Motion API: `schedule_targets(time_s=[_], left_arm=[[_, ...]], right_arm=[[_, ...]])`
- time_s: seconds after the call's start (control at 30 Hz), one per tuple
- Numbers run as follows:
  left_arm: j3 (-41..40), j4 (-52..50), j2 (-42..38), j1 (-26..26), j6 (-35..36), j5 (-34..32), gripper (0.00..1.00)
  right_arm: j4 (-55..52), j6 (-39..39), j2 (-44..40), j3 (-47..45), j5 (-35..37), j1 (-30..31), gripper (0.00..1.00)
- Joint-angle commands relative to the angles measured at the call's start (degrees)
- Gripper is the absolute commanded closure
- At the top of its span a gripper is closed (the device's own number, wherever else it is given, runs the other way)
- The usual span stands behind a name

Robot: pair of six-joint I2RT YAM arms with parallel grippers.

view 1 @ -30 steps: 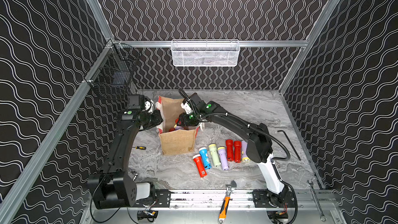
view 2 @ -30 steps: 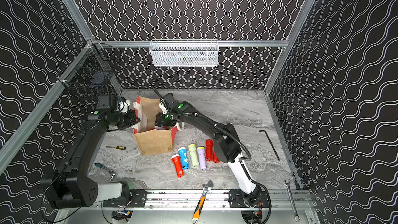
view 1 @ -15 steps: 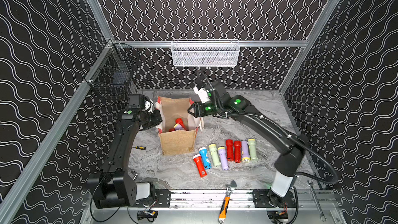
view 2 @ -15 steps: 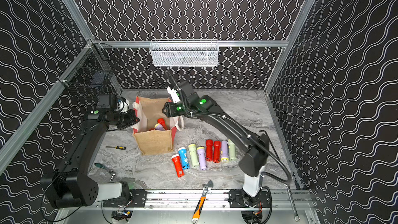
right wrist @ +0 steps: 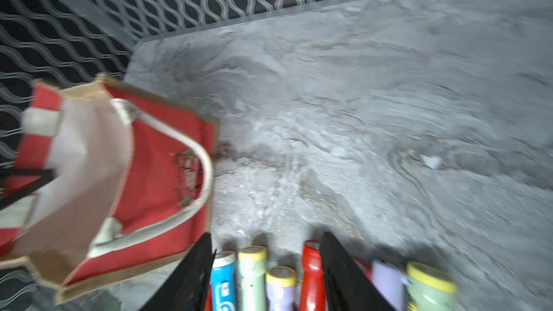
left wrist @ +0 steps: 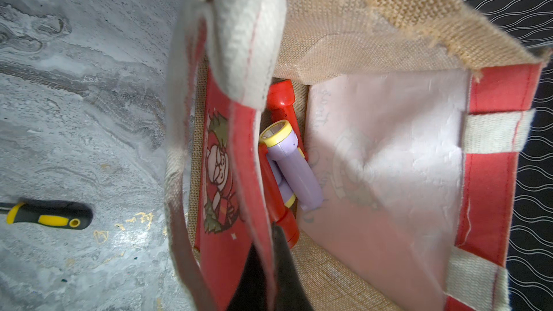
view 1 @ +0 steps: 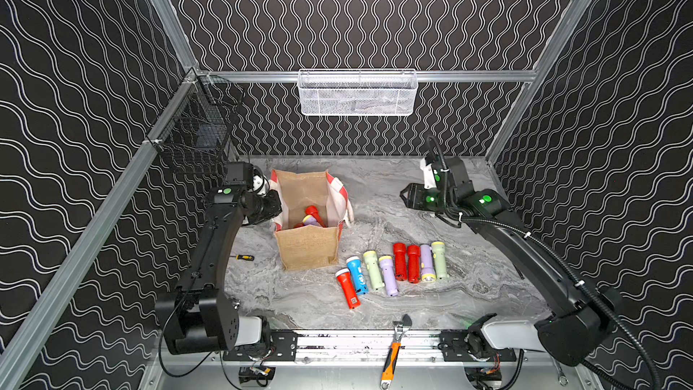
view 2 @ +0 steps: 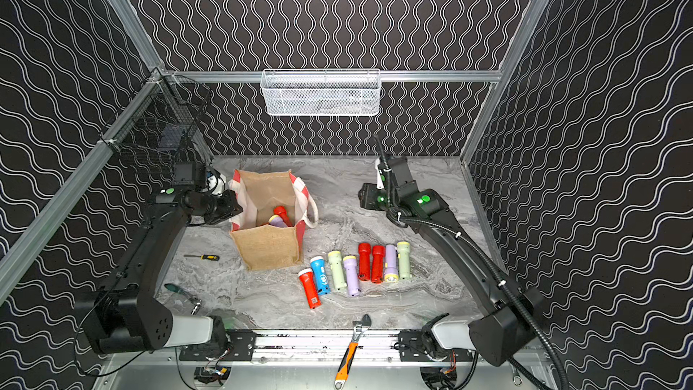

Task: Put the flashlights into the tote bags
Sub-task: Pick up the flashlight from the center of the board.

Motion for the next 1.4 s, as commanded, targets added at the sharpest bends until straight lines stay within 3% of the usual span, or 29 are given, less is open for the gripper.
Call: schedule_targets(time_s=[0.0, 0.2, 0.73, 1.37], left_arm=[[0.2, 1.9, 0.6, 0.1, 0.6, 1.2, 0.99], [0.6, 1.1, 1.2, 0.0, 1.3, 0.9, 0.97], [-0.1, 2.3, 1.9, 0.0, 1.5, 1.9, 0.97], [-1.3, 2.5, 1.2, 0.0, 2.0, 0.7, 0.96]], right_arm=[[-5.1, 2.8, -1.4, -3.3, 3.0, -3.0, 0.41], [-10.3, 3.6, -1.8, -8.6, 2.8, -9.1, 0.40], [-16.4, 11.3, -10.5, -24.5, 1.4, -10.1, 0.42], [-8.9, 4.0, -4.9, -29.1, 0.0, -12.8, 0.41]])
